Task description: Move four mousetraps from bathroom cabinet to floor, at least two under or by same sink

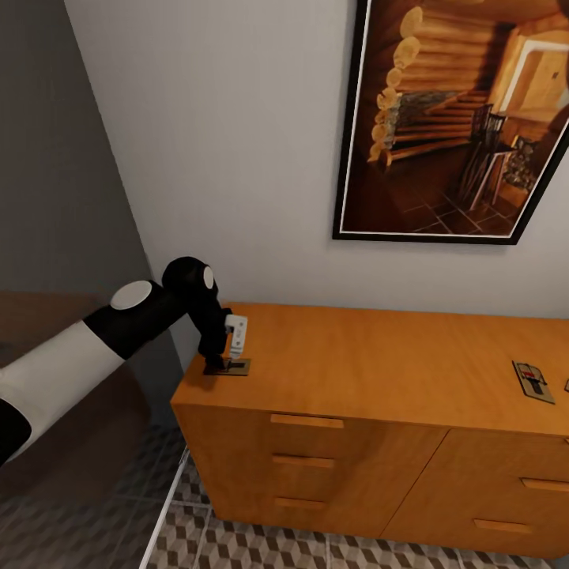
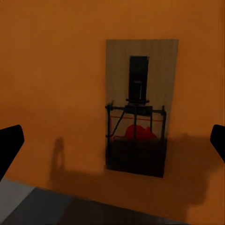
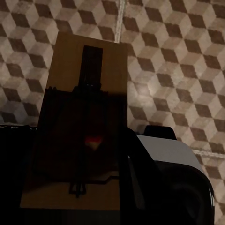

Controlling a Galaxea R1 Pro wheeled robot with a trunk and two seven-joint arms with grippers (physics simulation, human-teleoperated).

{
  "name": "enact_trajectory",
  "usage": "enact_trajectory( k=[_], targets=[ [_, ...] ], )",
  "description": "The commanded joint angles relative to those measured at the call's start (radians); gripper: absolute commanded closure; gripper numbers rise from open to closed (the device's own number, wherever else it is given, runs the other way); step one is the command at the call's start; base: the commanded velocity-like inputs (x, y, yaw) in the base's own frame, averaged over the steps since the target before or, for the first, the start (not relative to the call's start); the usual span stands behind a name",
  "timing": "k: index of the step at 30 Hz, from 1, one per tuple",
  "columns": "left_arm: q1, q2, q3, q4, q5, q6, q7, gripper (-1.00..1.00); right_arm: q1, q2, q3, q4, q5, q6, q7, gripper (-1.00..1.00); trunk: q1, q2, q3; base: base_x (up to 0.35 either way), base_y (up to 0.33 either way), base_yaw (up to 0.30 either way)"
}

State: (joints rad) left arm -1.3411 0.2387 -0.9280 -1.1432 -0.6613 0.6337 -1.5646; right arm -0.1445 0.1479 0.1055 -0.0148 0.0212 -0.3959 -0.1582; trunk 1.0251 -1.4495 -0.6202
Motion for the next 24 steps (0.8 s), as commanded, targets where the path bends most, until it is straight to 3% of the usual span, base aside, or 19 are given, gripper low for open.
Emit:
enact_trajectory(
  k=[1,7,20,24],
  targets=[
    [-0.001,0.001,-0.008,-0.001,-0.006,0.011,-0.006,-1.0,-0.001,0.0,0.008,0.001,0.002,-0.001,-0.007,1.0,0.0,-0.001,-0.001,0.0,0.0,0.0],
    [-0.001,0.005,-0.027,-0.001,-0.002,0.012,-0.006,-1.0,-0.001,0.0,0.008,0.001,0.002,-0.001,-0.007,1.0,0.0,-0.001,-0.001,0.0,0.0,0.0],
    [-0.001,0.024,-0.028,-0.007,0.01,0.013,-0.006,-1.0,0.0,-0.001,0.008,0.001,0.002,-0.001,-0.007,1.0,0.0,-0.001,-0.001,0.0,0.0,0.0],
    [-0.001,0.027,-0.028,-0.009,0.029,0.012,-0.006,-1.0,0.0,-0.001,0.008,0.001,0.002,-0.001,-0.007,1.0,0.0,-0.001,-0.001,0.0,0.0,0.0]
  ],
)
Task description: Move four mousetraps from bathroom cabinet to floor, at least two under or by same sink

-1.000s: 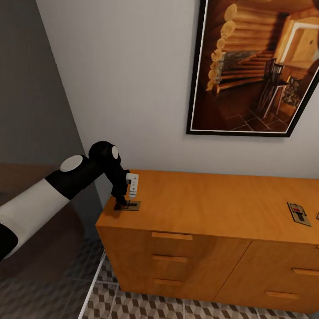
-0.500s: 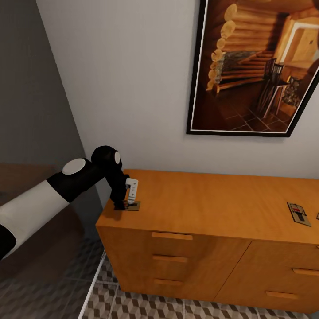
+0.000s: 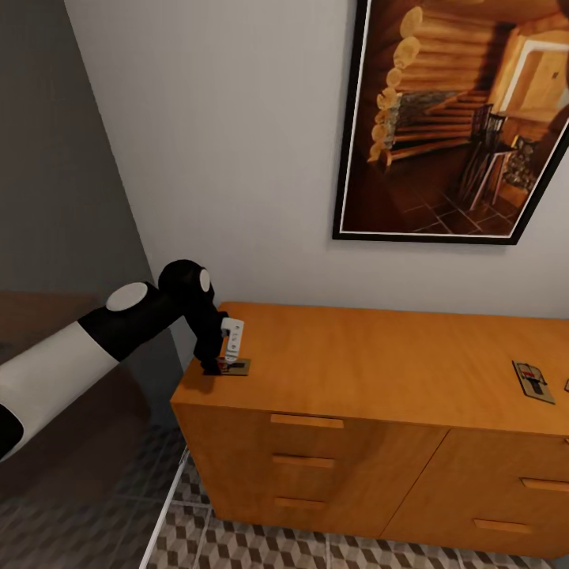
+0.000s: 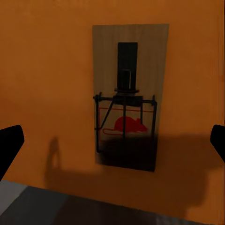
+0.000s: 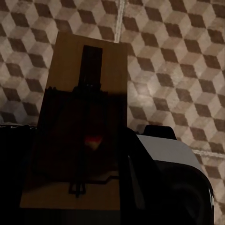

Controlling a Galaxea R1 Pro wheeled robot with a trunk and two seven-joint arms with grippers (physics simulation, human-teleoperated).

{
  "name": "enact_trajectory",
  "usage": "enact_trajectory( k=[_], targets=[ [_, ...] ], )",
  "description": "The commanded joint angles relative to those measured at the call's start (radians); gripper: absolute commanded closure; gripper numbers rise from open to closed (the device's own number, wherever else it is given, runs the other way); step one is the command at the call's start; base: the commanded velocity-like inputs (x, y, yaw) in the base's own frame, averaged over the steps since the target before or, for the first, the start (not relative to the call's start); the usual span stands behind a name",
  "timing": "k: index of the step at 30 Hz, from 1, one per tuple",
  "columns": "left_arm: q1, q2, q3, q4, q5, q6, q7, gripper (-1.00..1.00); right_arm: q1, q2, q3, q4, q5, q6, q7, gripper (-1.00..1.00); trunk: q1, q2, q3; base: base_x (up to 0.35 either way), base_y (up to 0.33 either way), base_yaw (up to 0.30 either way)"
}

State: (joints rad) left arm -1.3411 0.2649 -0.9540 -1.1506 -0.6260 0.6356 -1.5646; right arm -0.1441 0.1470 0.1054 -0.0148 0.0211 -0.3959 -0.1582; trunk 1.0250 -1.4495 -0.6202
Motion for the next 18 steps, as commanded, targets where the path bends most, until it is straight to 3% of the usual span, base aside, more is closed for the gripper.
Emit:
enact_trajectory(
  k=[1,8,18],
  targets=[
    [-0.001,0.001,-0.002,-0.002,0.0,0.011,-0.006,-1.0,-0.001,0.0,0.008,0.001,0.002,-0.001,-0.008,1.0,0.0,-0.001,-0.001,0.0,0.0,0.0],
    [-0.001,0.005,-0.002,-0.004,0.052,0.009,-0.006,-1.0,-0.001,0.0,0.008,0.001,0.002,-0.001,-0.008,1.0,0.0,-0.001,-0.001,0.0,0.0,0.0],
    [-0.001,0.005,-0.002,-0.005,0.069,0.009,-0.006,-1.0,-0.001,0.0,0.008,0.001,0.002,-0.001,-0.008,1.0,0.0,-0.001,-0.001,0.0,0.0,0.0]
  ],
)
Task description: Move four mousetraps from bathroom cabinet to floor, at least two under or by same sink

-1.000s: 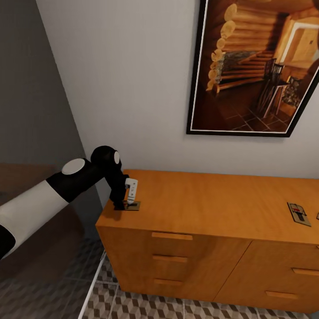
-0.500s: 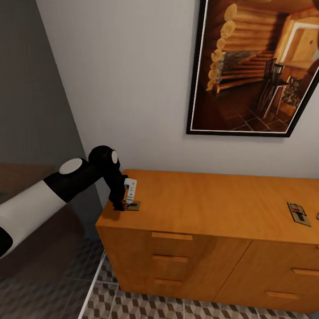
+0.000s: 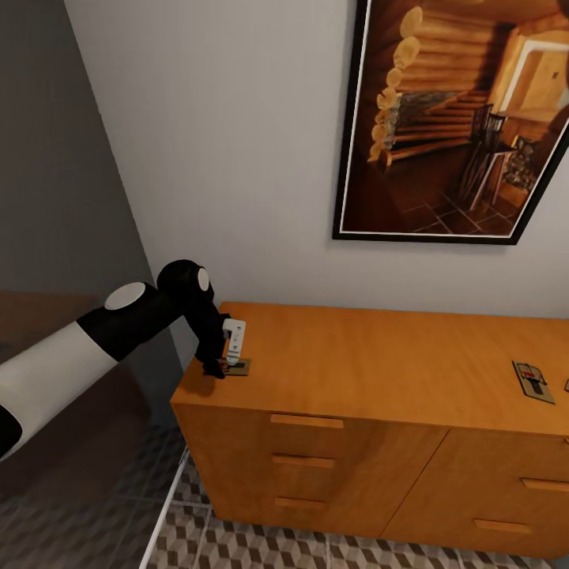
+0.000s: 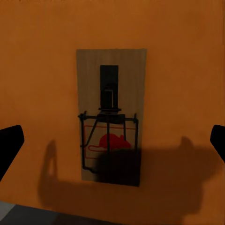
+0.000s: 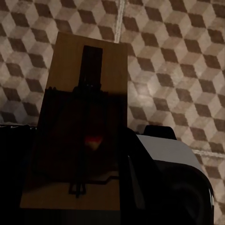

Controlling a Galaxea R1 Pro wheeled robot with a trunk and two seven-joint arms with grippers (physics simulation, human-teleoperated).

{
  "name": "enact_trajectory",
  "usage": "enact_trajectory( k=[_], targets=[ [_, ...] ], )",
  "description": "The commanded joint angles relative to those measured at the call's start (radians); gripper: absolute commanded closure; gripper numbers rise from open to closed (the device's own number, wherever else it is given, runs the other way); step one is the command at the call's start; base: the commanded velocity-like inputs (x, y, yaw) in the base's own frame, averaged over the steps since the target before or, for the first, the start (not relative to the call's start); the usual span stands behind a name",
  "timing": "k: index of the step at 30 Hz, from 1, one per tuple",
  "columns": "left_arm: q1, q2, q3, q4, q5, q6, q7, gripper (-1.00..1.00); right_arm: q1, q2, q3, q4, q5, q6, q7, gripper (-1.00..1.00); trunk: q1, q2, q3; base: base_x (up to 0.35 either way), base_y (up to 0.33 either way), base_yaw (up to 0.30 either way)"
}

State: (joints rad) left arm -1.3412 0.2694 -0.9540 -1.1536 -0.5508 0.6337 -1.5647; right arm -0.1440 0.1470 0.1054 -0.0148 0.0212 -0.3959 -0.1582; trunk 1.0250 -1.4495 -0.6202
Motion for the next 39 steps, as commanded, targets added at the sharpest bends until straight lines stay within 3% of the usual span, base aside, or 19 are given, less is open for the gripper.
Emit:
enact_trajectory(
  k=[1,39],
  targets=[
    [-0.001,0.001,-0.002,-0.002,-0.006,0.011,-0.006,-1.0,-0.001,0.001,0.008,0.001,0.002,-0.001,-0.007,1.0,0.0,-0.001,-0.001,0.0,0.0,0.0],
    [0.0,0.013,-0.003,0.001,-0.006,0.005,-0.006,-1.0,-0.001,0.0,0.008,0.0,0.002,-0.001,-0.009,1.0,0.0,-0.001,-0.001,0.0,0.0,0.0]
  ],
)
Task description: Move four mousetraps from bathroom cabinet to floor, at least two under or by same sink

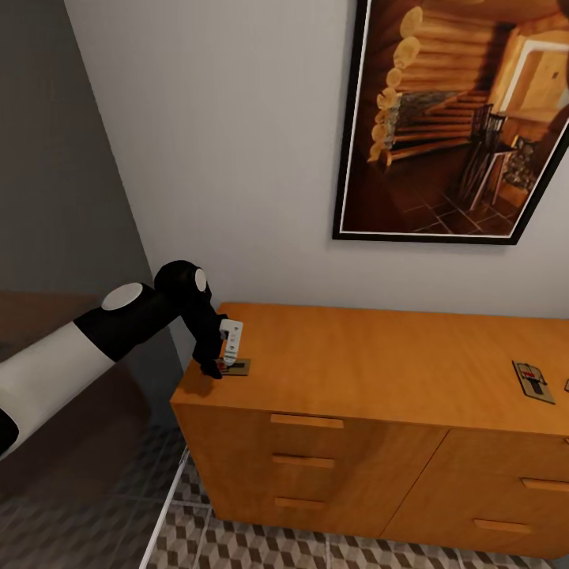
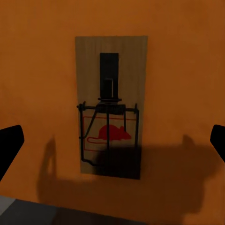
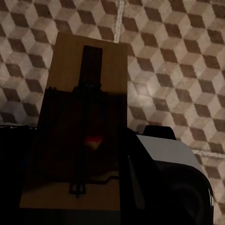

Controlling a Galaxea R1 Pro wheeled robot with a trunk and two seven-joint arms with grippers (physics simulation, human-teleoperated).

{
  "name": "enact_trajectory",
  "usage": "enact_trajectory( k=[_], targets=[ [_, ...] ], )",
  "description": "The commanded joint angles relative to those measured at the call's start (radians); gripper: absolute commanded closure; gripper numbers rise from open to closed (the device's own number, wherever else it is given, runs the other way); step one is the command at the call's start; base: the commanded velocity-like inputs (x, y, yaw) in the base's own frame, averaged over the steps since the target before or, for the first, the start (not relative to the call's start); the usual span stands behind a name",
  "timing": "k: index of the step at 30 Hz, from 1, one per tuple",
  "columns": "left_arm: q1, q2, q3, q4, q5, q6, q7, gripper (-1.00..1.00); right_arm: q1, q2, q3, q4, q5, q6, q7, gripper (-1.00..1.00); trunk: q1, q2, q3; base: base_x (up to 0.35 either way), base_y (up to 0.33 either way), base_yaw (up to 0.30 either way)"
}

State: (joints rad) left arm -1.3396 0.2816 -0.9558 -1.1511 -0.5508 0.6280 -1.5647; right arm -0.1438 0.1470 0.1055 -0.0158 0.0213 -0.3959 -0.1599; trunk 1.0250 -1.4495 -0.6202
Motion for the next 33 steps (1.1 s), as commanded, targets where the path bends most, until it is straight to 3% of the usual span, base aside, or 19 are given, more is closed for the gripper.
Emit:
enact_trajectory(
  k=[1,33],
  targets=[
    [-0.001,0.001,-0.002,-0.002,-0.006,0.011,-0.006,-1.0,-0.001,0.001,0.008,0.001,0.002,-0.001,-0.007,1.0,0.0,-0.001,-0.001,0.0,0.0,0.0],
    [0.0,-0.005,-0.005,0.005,-0.006,0.007,-0.006,-1.0,0.0,0.003,0.008,0.001,0.002,-0.002,-0.007,1.0,0.0,-0.001,-0.001,0.0,0.0,0.0]
  ],
)
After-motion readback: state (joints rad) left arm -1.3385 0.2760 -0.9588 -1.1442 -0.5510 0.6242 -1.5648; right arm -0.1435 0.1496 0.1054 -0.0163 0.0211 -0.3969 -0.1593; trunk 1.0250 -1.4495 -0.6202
